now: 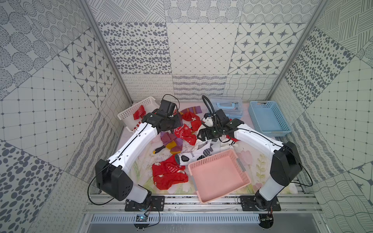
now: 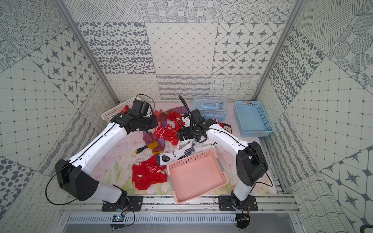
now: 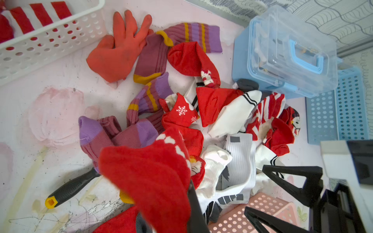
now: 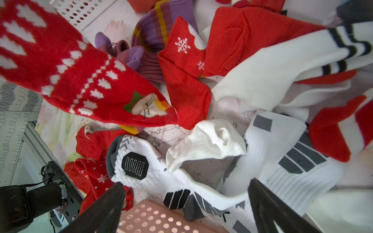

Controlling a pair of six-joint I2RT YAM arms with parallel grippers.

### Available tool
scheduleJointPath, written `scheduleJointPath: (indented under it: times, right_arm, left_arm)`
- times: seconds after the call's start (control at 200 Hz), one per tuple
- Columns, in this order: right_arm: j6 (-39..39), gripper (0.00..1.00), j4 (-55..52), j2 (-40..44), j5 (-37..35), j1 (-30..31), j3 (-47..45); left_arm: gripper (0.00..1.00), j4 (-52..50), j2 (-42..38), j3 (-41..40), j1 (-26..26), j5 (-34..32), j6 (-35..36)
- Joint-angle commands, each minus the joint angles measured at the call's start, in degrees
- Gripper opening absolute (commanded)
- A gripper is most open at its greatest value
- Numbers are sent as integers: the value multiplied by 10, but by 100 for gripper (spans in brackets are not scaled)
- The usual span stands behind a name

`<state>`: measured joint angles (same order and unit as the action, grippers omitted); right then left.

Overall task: Sort the socks into the basket by color
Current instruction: Pick up the sock from the center of the board.

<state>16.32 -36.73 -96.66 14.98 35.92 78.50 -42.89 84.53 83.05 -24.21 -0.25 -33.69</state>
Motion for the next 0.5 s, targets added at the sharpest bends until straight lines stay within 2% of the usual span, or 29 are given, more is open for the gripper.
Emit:
scheduleJointPath:
  times: [0.0,0.495]
  right_arm:
    - [0,98,8,25,2,-2,26]
    - [-14,98,-14,-17,4,-7,66]
  left_arm:
    - [0,-6,0,32,43,26,29]
    - [0,-31,102,252,189,32,94]
